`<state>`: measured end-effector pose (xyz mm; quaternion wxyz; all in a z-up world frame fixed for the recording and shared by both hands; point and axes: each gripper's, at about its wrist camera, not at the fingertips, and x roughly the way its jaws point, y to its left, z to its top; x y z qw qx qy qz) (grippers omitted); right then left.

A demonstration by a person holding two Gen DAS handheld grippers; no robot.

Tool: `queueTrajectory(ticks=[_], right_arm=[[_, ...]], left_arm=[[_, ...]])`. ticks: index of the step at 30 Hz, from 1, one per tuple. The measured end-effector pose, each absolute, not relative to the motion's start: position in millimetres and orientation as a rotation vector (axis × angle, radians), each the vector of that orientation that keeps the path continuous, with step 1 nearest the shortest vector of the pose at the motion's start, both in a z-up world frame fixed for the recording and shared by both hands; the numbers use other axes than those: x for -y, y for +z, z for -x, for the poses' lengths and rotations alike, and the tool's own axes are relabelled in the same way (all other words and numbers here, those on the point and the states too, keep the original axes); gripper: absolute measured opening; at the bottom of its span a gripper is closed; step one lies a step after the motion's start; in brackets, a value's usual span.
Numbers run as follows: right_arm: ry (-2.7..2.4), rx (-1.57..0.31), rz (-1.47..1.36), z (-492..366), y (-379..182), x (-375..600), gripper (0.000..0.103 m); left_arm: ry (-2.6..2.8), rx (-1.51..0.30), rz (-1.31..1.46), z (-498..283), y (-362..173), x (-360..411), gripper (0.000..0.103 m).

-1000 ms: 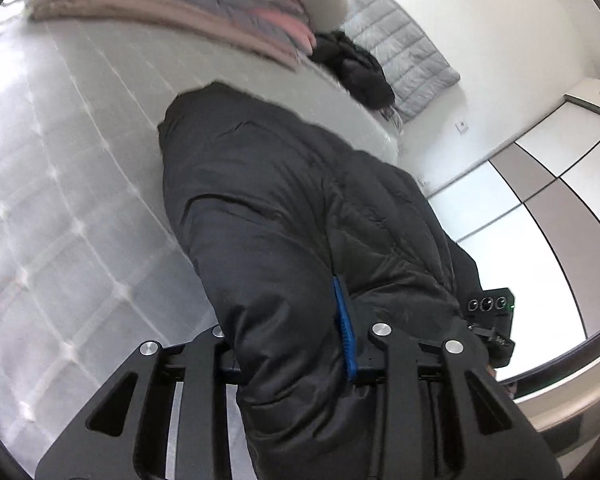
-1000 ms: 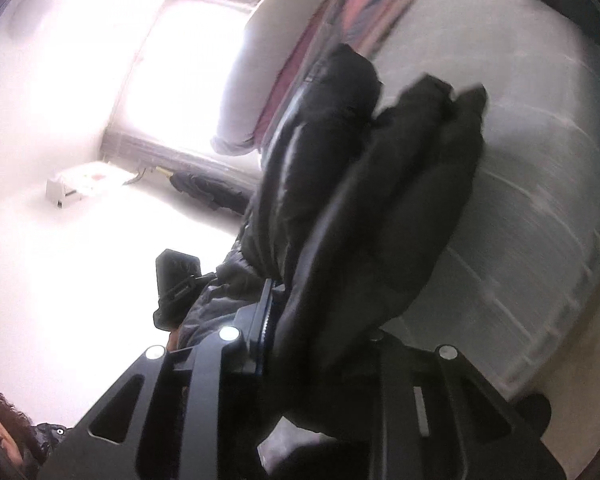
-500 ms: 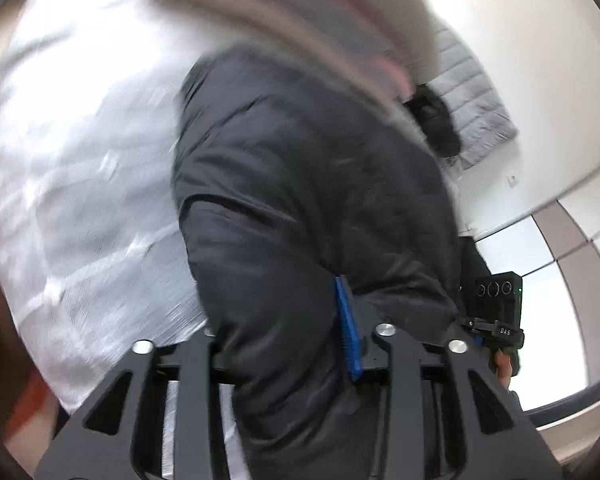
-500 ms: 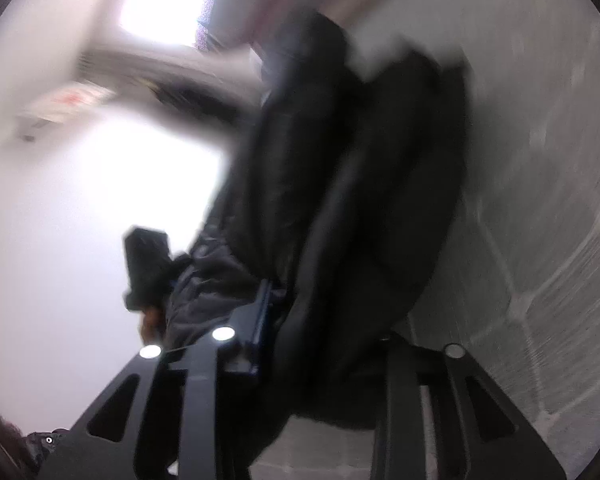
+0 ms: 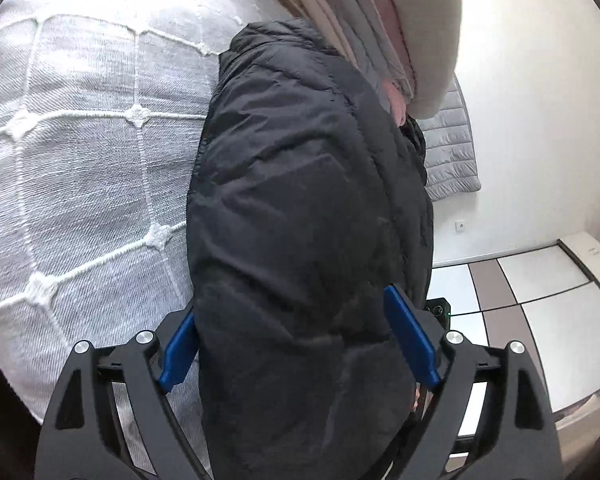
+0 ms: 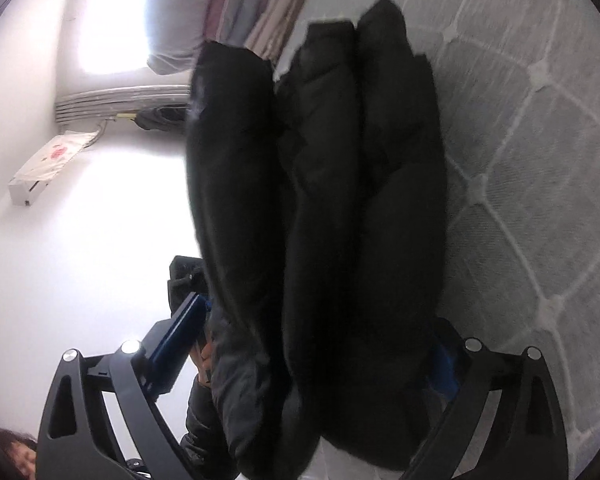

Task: Fold large clothes

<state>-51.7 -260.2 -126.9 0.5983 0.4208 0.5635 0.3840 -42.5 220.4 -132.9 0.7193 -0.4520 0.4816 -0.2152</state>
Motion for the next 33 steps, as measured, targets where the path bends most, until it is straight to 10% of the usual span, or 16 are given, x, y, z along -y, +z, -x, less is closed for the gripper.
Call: queueTrajectory(ticks=[16, 23, 33], right_arm=[[0.901, -1.317, -0.971, 86, -169, 284, 0.096], [0.839, -1.247, -0.815, 103, -149, 297, 0.044], [0.809, -1.252, -0.837, 114, -143, 295, 0.048]], left_arm=[[-0.489, -1.135, 0.952, 1, -147, -172, 0.088], [-0.455, -1.115, 0.842, -2, -136, -152, 0.081], [-0.422, -1.125, 0.811, -11, -124, -122, 0.081]])
